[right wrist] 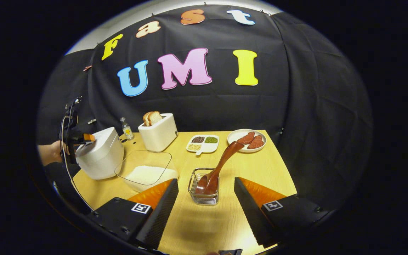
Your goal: Close the left gripper, press the button to open the rice cooker; take a wooden spoon from the chopstick holder with the right hand, scoop a spoonful of rice and pour it into the rice cooker, then put the wooden spoon back into the chopstick holder.
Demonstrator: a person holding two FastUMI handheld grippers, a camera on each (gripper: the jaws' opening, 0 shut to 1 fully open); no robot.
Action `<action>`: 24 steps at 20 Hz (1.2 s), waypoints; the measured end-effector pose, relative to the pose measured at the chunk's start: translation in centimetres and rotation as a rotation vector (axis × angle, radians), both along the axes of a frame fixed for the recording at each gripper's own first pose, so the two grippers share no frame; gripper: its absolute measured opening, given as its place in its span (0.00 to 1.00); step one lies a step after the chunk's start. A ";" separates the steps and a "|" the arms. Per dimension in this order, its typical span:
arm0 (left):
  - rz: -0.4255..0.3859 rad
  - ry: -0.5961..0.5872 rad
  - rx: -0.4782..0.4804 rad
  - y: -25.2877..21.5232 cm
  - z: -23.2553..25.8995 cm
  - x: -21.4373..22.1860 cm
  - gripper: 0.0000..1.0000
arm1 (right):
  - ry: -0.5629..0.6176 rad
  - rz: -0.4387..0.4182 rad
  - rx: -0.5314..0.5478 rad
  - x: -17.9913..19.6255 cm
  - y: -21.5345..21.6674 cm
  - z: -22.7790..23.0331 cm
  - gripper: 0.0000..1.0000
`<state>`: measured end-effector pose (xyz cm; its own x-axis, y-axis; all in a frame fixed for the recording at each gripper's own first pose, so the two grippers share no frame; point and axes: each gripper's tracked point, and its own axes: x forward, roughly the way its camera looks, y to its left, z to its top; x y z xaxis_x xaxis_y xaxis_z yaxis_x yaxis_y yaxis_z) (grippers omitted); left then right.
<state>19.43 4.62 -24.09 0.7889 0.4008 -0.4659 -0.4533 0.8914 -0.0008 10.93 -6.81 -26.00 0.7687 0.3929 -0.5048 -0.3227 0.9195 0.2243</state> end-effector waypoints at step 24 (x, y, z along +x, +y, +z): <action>-0.444 -0.457 0.052 -13.9 18.9 -22.3 0.96 | -0.336 -0.285 -0.052 -12.9 -0.1 17.5 0.98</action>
<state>-2.86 -9.23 -5.22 0.9995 0.0028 -0.0321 -0.0047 0.9983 -0.0580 -1.98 -6.93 -8.53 0.9673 0.1221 -0.2221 -0.1017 0.9897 0.1012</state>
